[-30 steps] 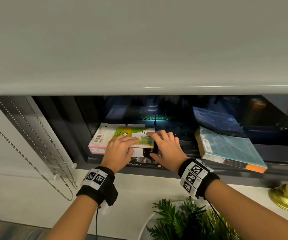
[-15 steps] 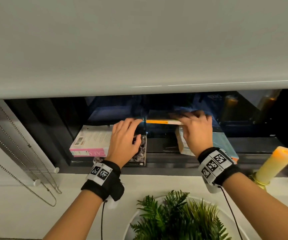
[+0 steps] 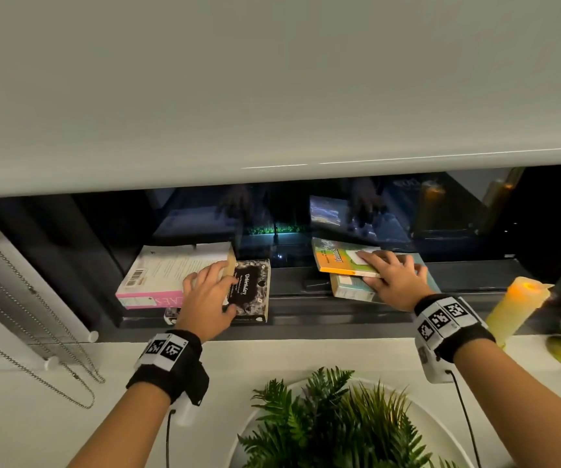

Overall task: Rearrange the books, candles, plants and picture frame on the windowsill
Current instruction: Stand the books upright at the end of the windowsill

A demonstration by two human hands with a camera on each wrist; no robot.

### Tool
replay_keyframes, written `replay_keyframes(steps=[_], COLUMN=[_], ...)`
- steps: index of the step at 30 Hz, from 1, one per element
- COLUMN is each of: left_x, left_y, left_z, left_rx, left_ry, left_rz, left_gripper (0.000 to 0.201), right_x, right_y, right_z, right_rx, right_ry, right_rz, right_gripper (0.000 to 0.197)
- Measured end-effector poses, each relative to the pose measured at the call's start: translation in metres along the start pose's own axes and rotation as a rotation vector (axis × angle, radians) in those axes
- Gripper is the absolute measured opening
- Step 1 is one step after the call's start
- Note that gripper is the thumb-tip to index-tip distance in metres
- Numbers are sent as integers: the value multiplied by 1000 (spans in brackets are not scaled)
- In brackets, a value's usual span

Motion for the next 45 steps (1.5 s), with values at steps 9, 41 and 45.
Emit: replay_keyframes(steps=[9,41,45], left_x=[2,2,2], left_y=[1,2,2], left_z=[3,21,22], left_rx=[-8,-102,-108], left_ry=[16,-173,-162], left_rz=[-7,14,15], left_gripper=[55,86,86], right_x=[4,6,1], right_y=[2,16,19], right_z=[8,-1,-8], right_rx=[25,101,120], right_ry=[-150,-119,-102], right_rz=[82,-51,-102], right_gripper=[74,92,92])
Point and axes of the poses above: each hand's wrist, its own y-axis away from the middle knuckle, its own x-axis out of the palm, z = x × y, the point moved 7 cm from there along -y, towards the middle knuckle, and after that the axes turned 12 degrees about -z, right-handed, at the moved point
